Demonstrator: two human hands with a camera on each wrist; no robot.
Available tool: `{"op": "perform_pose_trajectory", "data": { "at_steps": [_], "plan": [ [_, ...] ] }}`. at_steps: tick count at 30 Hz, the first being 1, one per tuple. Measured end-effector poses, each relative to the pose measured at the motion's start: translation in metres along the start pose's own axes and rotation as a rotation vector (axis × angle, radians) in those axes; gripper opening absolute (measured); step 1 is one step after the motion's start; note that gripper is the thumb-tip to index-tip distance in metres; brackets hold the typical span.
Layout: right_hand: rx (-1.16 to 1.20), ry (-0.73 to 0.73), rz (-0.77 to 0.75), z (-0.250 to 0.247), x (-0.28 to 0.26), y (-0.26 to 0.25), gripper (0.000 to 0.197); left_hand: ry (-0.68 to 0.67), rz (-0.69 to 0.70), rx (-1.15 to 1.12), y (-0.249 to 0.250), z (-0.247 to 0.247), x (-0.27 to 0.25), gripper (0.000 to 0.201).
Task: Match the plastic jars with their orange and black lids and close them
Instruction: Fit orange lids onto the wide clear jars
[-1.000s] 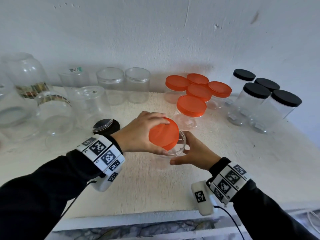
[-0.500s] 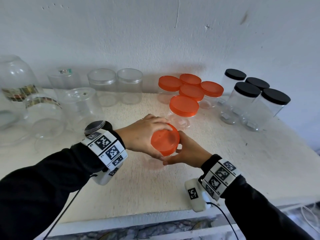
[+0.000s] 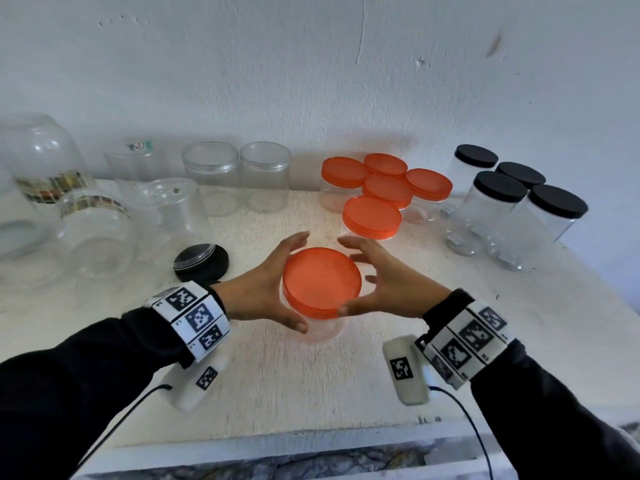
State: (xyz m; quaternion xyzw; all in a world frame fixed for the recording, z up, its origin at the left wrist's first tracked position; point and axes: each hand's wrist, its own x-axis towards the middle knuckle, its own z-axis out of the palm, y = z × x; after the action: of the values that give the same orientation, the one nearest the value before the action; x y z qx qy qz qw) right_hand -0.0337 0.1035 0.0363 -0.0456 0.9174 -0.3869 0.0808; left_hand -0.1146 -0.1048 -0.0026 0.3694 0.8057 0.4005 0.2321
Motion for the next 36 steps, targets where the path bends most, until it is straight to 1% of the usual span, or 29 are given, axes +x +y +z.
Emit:
{"op": "perform_pose_trajectory", "data": {
  "at_steps": [2, 4, 5, 8, 9, 11, 13, 15, 17, 19, 21, 24, 25, 26, 27, 29, 31, 32, 34, 36],
  "plan": [
    [-0.182, -0.053, -0.070, -0.006, 0.003, -0.015, 0.095, -0.023, -0.060, -0.099, -0.009, 0.002, 0.000, 0.132],
    [-0.363, -0.134, -0.128, -0.006, 0.009, -0.029, 0.092, -0.021, -0.083, -0.154, -0.013, 0.005, 0.000, 0.128],
    [-0.429, -0.177, -0.143, -0.005, 0.012, -0.035, 0.091, -0.013, -0.089, -0.162, -0.015, 0.007, 0.001, 0.122],
    [-0.569, -0.291, -0.132, -0.002, 0.022, -0.046, 0.090, 0.005, -0.107, -0.167, -0.016, 0.008, 0.003, 0.093],
    [-0.611, -0.323, -0.128, 0.000, 0.026, -0.048, 0.088, 0.012, -0.108, -0.172, -0.017, 0.008, 0.003, 0.089],
    [-0.690, -0.360, -0.117, 0.002, 0.030, -0.052, 0.085, 0.024, -0.093, -0.173, -0.019, 0.008, 0.005, 0.089],
    [-0.740, -0.331, -0.085, 0.005, 0.031, -0.055, 0.080, 0.030, -0.081, -0.189, -0.020, 0.008, 0.004, 0.092],
    [-0.797, -0.244, -0.049, 0.009, 0.030, -0.057, 0.077, 0.017, -0.087, -0.215, -0.021, 0.008, 0.004, 0.096],
    [-0.895, -0.155, -0.024, 0.014, 0.029, -0.059, 0.079, 0.010, -0.102, -0.234, -0.021, 0.008, 0.004, 0.093],
    [-0.960, -0.109, 0.009, 0.015, 0.030, -0.060, 0.087, 0.007, -0.118, -0.238, -0.020, 0.008, 0.004, 0.093],
    [-0.901, -0.152, 0.004, 0.011, 0.030, -0.061, 0.090, 0.015, -0.114, -0.231, -0.020, 0.009, 0.004, 0.094],
    [-0.703, -0.358, -0.049, 0.001, 0.030, -0.062, 0.086, 0.025, -0.094, -0.222, -0.021, 0.009, 0.004, 0.087],
    [-0.677, -0.405, -0.054, 0.000, 0.030, -0.062, 0.086, 0.025, -0.089, -0.222, -0.022, 0.009, 0.005, 0.087],
    [-0.674, -0.414, -0.049, 0.001, 0.030, -0.061, 0.084, 0.021, -0.087, -0.224, -0.022, 0.009, 0.005, 0.089],
    [-0.687, -0.385, -0.032, 0.003, 0.030, -0.060, 0.082, 0.013, -0.083, -0.228, -0.022, 0.009, 0.005, 0.093],
    [-0.752, -0.271, 0.016, 0.009, 0.029, -0.060, 0.081, 0.004, -0.084, -0.238, -0.022, 0.009, 0.005, 0.096],
    [-0.859, -0.161, 0.070, 0.018, 0.030, -0.061, 0.086, -0.001, -0.104, -0.251, -0.023, 0.009, 0.005, 0.096],
    [-0.885, -0.130, 0.089, 0.021, 0.031, -0.061, 0.089, -0.003, -0.108, -0.254, -0.024, 0.008, 0.005, 0.096],
    [-0.821, -0.145, 0.104, 0.020, 0.031, -0.061, 0.092, -0.001, -0.105, -0.249, -0.025, 0.008, 0.006, 0.095],
    [-0.690, -0.261, 0.074, 0.013, 0.031, -0.061, 0.095, 0.011, -0.096, -0.234, -0.026, 0.009, 0.006, 0.092]
  ]
}}
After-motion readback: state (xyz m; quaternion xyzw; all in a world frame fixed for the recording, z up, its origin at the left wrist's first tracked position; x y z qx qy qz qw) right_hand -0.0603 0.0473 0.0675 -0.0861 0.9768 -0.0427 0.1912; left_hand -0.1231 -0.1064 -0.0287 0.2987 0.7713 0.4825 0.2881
